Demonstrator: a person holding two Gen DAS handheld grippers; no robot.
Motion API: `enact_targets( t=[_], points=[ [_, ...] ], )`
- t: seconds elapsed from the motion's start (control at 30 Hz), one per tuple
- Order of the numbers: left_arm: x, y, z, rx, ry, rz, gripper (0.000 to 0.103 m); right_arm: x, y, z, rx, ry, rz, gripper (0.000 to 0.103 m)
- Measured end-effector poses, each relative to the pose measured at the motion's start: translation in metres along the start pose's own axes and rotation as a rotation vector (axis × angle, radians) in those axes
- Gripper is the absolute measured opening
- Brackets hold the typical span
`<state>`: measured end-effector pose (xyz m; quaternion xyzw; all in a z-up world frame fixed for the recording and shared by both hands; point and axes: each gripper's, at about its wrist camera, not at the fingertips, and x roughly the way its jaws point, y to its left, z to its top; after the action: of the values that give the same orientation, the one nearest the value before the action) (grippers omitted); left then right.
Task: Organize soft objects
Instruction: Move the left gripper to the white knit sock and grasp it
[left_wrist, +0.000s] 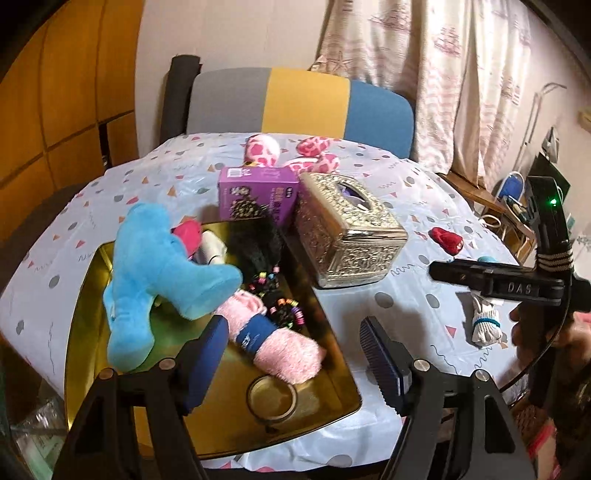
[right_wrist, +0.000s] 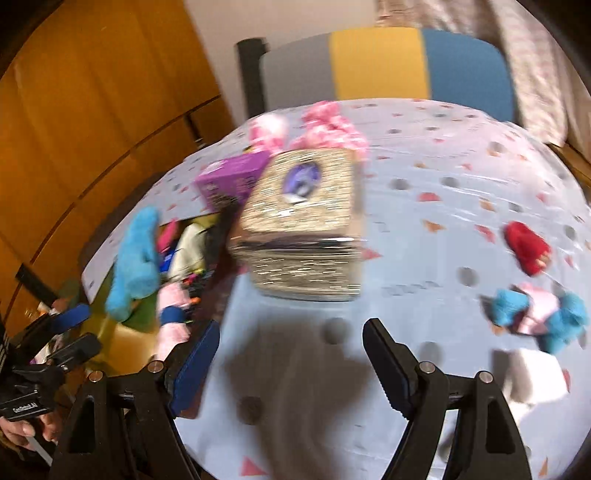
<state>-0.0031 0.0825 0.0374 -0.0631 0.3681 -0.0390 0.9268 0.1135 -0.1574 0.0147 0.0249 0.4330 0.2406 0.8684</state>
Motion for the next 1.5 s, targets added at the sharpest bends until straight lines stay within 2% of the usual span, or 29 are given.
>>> enact_targets(
  t=[0.23,0.5,0.77,0.87,1.13,1.5],
  points=[
    [0.008,-0.022,0.008,0.063,0.001,-0.017,0.074,-0.037,-0.057,-0.004,0.153,-0.120,-0.169,0.081],
    [0.023,-0.048,0.013,0.125,0.016,-0.042,0.074,-0.066,-0.109,-0.021,0.355,-0.219,-0.259,0.081],
    [0.037,-0.075,0.020,0.172,0.032,-0.077,0.074,-0.108,-0.152,-0.045,0.585,-0.433,-0.419,0.081],
    [0.045,-0.087,0.022,0.183,0.045,-0.102,0.074,-0.124,-0.164,-0.057,0.654,-0.486,-0.451,0.081],
    [0.081,-0.132,0.022,0.248,0.125,-0.174,0.074,-0.138,-0.187,-0.082,0.808,-0.558,-0.380,0.082],
    [0.137,-0.219,0.021,0.321,0.265,-0.411,0.074,-0.136,-0.189,-0.085,0.823,-0.582,-0.312,0.083]
  ],
)
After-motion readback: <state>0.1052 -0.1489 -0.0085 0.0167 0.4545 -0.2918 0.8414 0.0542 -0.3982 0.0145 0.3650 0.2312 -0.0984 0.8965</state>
